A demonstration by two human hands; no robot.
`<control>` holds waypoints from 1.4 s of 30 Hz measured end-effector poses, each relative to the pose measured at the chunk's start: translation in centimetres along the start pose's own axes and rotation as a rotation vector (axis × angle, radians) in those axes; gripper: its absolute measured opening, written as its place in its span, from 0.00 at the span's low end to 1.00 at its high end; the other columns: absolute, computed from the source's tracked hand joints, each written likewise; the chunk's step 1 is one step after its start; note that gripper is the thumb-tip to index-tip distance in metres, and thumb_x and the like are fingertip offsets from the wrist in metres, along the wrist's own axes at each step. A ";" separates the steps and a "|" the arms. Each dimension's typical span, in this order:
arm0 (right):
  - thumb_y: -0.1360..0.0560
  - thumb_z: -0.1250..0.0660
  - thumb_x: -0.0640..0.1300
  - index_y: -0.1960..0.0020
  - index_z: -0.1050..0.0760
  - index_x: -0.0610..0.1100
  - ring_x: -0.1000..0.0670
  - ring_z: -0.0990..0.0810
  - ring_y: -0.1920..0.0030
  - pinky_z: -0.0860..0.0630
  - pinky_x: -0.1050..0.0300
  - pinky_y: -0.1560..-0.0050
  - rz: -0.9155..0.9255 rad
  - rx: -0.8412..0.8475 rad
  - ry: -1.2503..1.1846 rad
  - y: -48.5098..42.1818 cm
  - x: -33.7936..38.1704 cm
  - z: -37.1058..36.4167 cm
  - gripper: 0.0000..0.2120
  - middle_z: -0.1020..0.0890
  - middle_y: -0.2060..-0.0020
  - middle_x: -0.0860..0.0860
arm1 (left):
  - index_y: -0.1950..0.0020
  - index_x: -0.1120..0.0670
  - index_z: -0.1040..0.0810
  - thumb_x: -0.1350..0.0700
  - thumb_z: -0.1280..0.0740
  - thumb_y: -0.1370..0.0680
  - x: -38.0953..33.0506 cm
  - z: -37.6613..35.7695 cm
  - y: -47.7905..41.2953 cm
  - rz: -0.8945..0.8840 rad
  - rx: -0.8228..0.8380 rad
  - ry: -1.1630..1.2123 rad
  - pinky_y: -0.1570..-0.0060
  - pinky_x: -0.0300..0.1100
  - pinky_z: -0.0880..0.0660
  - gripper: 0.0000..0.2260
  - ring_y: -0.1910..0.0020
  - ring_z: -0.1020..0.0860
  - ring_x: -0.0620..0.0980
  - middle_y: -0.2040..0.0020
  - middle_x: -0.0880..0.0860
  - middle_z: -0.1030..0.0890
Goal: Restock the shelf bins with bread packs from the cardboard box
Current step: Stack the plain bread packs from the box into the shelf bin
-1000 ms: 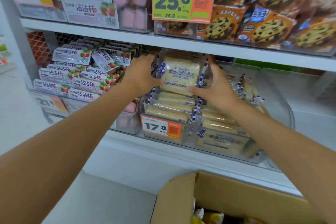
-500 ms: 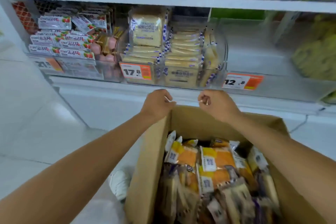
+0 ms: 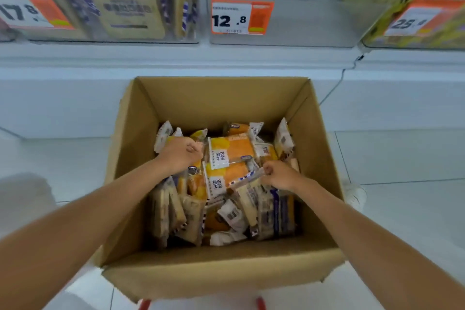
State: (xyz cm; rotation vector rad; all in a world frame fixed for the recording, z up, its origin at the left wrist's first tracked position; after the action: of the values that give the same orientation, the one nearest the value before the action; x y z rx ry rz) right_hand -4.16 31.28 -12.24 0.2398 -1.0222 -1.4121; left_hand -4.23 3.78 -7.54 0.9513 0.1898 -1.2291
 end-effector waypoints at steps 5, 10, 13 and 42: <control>0.27 0.28 0.43 0.47 0.23 0.45 0.47 0.22 0.47 0.24 0.51 0.47 -0.033 0.023 -0.023 -2.1 0.3 -1.7 0.10 0.22 0.48 0.48 | 0.46 0.53 0.21 0.54 0.32 0.21 0.9 -1.6 0.2 0.064 0.073 0.072 0.58 0.38 0.27 0.06 0.48 0.22 0.48 0.44 0.52 0.21; 0.26 0.30 0.36 0.52 0.30 0.43 0.50 0.25 0.58 0.27 0.60 0.58 0.095 0.063 -0.353 -2.2 2.7 -0.4 0.09 0.24 0.59 0.46 | 0.40 0.56 0.24 0.59 0.31 0.22 1.2 -1.9 0.7 0.172 0.103 0.280 0.49 0.48 0.20 0.12 0.50 0.19 0.54 0.47 0.58 0.21; 0.24 0.33 0.32 0.41 0.32 0.44 0.49 0.21 0.54 0.21 0.62 0.61 0.103 -0.127 -0.814 -1.4 4.5 2.5 0.16 0.23 0.51 0.46 | 0.42 0.53 0.26 0.60 0.34 0.22 0.9 -1.4 0.6 0.260 0.009 0.375 0.40 0.53 0.23 0.09 0.44 0.22 0.54 0.43 0.54 0.24; 0.27 0.27 0.41 0.57 0.26 0.44 0.51 0.29 0.61 0.31 0.56 0.59 0.218 -0.171 -0.255 -4.8 2.5 1.6 0.07 0.28 0.62 0.50 | 0.35 0.55 0.26 0.61 0.31 0.23 3.2 0.2 1.8 0.347 -0.161 1.056 0.54 0.48 0.19 0.17 0.48 0.17 0.53 0.44 0.55 0.16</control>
State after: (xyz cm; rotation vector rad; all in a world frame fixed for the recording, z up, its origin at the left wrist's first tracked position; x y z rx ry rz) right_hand -9.06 28.75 -13.52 -0.1769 -1.0907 -1.3430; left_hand -1.60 1.39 -8.43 1.3465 0.8954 -0.2943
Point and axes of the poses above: each hand's wrist, its own y-axis away from the middle knuckle, its own z-axis out of the back of the hand, x = y × z, the point moved 2 cm from there along -y, towards the middle knuckle
